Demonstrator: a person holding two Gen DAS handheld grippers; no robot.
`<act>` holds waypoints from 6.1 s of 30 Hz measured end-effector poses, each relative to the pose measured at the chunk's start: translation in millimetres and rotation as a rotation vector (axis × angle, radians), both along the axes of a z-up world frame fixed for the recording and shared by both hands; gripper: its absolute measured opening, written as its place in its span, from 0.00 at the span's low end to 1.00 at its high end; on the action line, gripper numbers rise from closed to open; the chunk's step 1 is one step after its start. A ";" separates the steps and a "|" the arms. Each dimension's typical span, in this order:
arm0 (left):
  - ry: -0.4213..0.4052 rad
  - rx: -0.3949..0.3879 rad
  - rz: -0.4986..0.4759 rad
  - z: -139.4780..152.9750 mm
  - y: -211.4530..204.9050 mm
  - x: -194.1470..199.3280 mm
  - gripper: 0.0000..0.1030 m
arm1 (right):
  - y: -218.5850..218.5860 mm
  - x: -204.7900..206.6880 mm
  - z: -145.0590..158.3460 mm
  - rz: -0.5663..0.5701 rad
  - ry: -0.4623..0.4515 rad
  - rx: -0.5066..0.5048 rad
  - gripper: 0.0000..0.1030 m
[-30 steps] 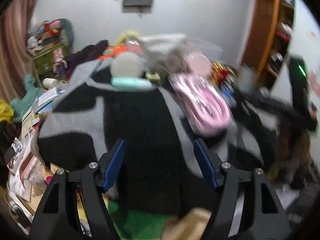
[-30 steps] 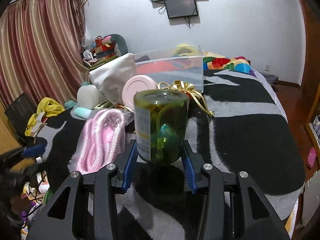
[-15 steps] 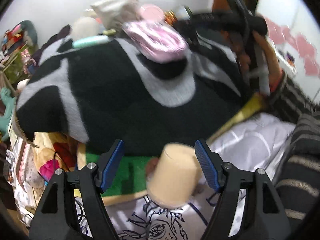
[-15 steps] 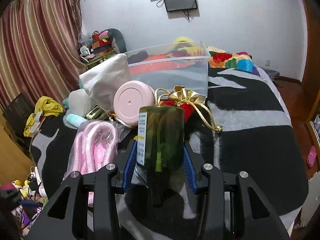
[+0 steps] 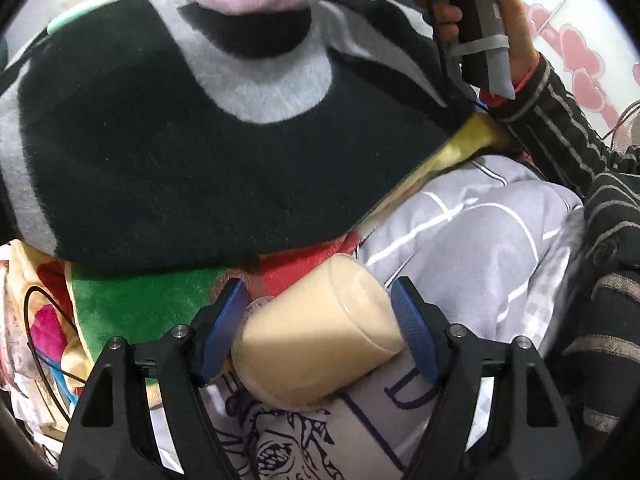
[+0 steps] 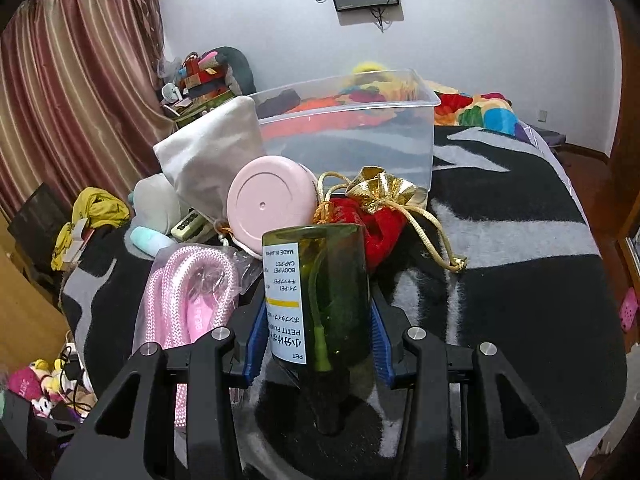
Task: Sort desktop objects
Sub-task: 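Lift the cream jar with the left tool while the right tool lifts the green bottle, then carry the cream jar and green bottle over the clear plastic box with both tools, then lower the cream jar into the box with the left tool while the right tool releases the bottle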
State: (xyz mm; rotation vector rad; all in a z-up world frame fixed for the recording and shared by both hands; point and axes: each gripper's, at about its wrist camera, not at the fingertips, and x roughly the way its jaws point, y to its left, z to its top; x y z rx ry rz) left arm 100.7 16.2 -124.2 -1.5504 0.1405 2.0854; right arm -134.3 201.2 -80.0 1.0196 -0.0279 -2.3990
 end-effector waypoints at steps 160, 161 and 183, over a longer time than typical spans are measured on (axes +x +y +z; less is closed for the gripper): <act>0.393 -0.012 0.458 118.6 -53.5 -327.9 0.55 | -54.5 -146.4 51.7 0.164 0.115 0.095 0.38; 0.393 -0.017 0.457 118.9 -52.4 -327.8 0.55 | -55.2 -144.1 52.2 0.163 0.124 0.102 0.38; 0.492 -0.073 0.501 152.5 -44.6 -295.1 0.84 | -32.0 -101.1 84.7 0.080 0.285 0.131 0.79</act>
